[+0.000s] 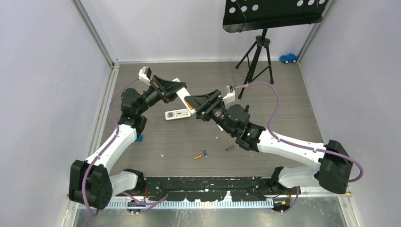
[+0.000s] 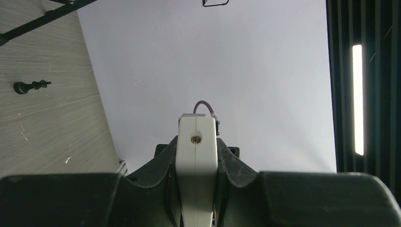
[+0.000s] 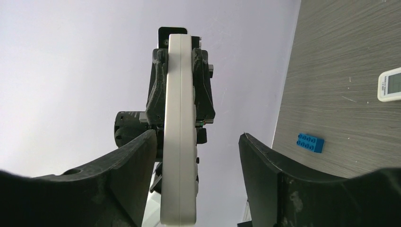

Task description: Load the batteries into the remote control

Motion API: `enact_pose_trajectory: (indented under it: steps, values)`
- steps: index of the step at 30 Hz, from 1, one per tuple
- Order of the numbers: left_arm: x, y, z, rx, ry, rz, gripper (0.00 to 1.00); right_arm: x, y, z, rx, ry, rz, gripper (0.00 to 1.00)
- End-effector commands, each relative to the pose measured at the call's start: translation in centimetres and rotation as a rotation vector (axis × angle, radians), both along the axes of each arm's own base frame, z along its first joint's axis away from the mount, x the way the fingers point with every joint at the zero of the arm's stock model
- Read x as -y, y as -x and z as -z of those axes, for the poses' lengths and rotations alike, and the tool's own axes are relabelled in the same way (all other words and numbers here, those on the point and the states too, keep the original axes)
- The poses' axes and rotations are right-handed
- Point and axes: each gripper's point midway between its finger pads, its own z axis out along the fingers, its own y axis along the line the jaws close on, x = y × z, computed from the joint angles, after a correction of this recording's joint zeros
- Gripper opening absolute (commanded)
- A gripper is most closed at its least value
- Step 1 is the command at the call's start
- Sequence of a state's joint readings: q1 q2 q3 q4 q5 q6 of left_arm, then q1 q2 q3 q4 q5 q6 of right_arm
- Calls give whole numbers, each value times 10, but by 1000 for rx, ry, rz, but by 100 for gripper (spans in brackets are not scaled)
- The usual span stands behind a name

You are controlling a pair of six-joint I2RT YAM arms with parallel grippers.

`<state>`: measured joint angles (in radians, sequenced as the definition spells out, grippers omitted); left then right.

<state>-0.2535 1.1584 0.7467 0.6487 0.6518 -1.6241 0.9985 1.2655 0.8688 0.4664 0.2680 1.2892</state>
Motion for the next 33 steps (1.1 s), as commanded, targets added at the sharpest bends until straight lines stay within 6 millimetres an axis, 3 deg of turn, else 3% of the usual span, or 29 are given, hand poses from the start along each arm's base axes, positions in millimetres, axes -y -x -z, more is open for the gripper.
enact_pose_trajectory:
  steps: [1, 6, 13, 19, 23, 25, 26, 30, 33]
  values:
    - [0, 8, -9, 36, 13, 20, 0, 22, 6, -35, 91, -94, 34, 66]
    - [0, 8, -6, 35, 7, 19, 0, 22, 11, -35, 120, -79, 13, 53]
    - [1, 7, -3, 29, -2, 22, 0, 11, 14, -26, 113, -30, -37, 54]
    - [1, 8, -3, 33, -4, 25, 0, 9, 11, -15, 83, 9, -28, 26]
    - [2, 9, -4, 40, -8, 28, 0, 9, 10, -9, 78, 35, -24, 18]
    - [2, 9, -3, 45, -16, 29, 0, 10, 10, -7, 78, 43, -24, 20]
    - [2, 9, -2, 49, -21, 29, 0, 9, 10, -7, 80, 44, -27, 26]
    - [4, 10, 5, 86, -74, 37, 0, 16, 12, -14, 97, 26, -29, 66]
    - [5, 13, 17, 149, -169, 70, 0, 29, 14, -23, 133, 28, -36, 74]
